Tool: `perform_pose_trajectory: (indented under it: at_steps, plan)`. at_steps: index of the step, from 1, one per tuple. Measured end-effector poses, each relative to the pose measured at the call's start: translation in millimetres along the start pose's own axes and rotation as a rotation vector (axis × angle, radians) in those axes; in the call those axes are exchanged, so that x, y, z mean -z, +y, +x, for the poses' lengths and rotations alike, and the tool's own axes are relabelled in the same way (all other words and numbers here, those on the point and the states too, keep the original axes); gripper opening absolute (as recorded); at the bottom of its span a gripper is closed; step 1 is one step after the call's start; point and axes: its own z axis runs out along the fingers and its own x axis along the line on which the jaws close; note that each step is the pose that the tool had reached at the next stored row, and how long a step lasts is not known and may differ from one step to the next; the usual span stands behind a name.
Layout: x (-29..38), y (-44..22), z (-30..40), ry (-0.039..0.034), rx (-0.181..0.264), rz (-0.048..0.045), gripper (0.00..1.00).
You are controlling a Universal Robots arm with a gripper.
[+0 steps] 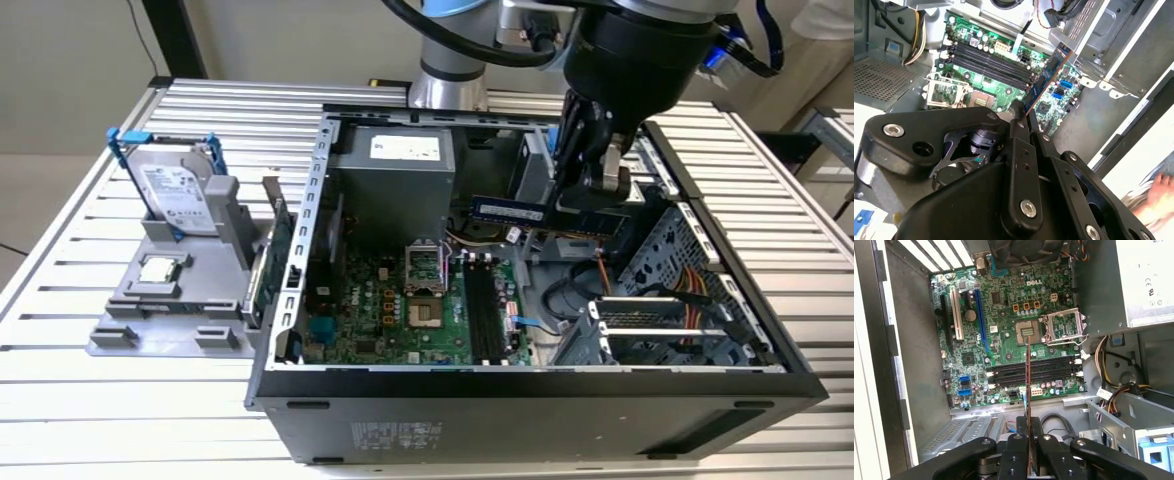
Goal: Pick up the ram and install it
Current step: 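Insert the ram into the slot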
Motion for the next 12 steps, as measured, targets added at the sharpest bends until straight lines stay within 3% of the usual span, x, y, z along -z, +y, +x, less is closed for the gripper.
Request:
perform_pose_trajectory:
  at_steps: [12]
  plan:
    - [0.0,0.0,0.0,0.0000,0.000,0.0000,0.00]
